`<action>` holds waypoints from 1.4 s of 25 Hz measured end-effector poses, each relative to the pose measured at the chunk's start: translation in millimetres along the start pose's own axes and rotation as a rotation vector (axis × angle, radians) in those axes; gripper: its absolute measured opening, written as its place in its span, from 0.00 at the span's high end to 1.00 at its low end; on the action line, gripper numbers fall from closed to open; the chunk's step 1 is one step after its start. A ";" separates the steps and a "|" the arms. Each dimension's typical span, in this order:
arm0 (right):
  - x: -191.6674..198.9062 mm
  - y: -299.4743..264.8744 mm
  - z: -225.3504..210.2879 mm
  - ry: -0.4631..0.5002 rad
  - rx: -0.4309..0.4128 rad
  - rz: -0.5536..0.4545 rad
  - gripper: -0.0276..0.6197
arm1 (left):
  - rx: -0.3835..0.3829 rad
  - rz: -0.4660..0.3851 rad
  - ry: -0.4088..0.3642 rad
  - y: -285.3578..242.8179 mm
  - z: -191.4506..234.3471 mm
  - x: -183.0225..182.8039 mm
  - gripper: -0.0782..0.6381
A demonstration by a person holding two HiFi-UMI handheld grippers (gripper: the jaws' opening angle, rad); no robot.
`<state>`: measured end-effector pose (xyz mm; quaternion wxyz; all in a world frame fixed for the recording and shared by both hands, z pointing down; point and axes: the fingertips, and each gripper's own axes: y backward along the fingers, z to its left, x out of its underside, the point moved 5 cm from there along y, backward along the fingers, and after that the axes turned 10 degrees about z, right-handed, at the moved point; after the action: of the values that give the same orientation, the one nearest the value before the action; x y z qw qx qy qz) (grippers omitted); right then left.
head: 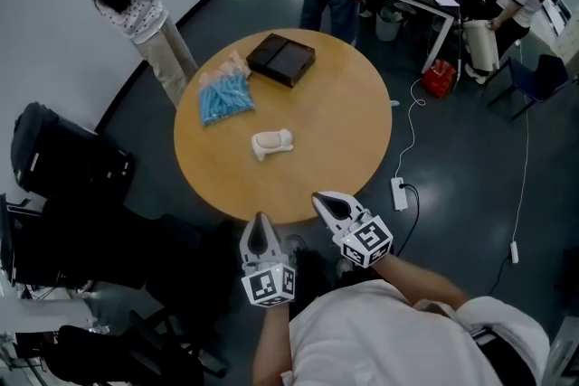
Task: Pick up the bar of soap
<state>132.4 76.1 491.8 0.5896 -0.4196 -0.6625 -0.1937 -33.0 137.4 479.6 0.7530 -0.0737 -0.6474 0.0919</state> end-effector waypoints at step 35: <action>84.7 -338.2 -142.2 0.642 -0.425 0.844 0.66 | 0.113 0.157 0.031 -243.1 121.0 9.1 0.88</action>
<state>-40.8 -196.7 685.0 0.6902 -0.6773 -0.1716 -0.1883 -140.9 -97.8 562.5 0.7564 -0.0831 -0.6216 0.1858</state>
